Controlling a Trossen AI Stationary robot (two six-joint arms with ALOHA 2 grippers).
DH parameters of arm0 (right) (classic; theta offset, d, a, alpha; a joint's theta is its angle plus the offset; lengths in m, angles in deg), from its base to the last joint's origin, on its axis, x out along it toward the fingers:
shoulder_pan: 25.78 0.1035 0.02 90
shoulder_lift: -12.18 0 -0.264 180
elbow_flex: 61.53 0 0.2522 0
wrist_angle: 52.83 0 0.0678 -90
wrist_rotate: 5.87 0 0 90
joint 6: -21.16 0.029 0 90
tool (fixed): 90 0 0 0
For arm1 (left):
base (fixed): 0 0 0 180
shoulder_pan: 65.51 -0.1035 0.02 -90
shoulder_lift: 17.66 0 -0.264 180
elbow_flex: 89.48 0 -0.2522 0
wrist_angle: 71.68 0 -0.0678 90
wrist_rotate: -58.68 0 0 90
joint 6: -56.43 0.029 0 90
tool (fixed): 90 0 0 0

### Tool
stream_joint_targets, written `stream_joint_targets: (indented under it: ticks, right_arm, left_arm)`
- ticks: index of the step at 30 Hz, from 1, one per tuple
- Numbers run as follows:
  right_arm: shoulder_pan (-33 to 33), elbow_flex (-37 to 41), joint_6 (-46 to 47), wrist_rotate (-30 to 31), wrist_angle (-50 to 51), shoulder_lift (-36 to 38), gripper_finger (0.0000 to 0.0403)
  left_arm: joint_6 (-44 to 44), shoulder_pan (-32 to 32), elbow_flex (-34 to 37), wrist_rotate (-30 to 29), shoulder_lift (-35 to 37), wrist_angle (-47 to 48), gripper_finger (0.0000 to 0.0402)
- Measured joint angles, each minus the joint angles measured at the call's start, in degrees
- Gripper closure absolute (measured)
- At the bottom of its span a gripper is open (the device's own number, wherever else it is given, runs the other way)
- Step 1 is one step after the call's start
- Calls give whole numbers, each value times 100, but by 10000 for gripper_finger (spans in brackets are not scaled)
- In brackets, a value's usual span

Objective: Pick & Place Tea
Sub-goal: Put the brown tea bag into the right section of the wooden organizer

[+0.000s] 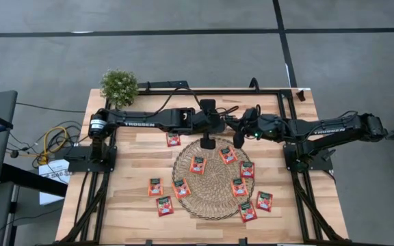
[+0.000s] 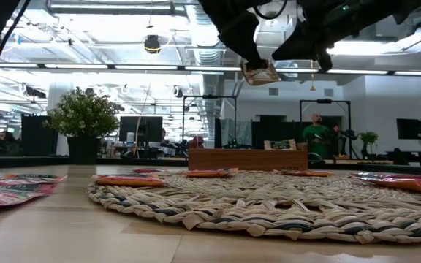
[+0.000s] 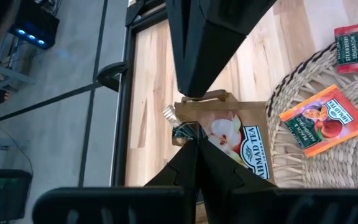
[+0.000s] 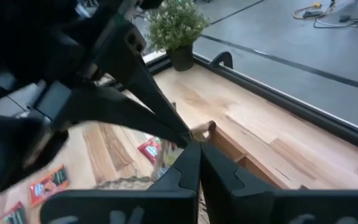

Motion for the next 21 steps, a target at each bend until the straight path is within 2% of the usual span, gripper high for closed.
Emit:
stream_joint_targets:
  ticks: [6,16,21]
  right_arm:
    - [0,0,-64,-3,412,48,380]
    - [-98,0,-15,-131,447,35,249]
    - [-344,0,134,-484,427,35,211]
  left_arm:
    - [22,0,0,30,0,68,401]
    - [24,9,2,471,0,39,401]
    - [94,53,2,528,0,-54,401]
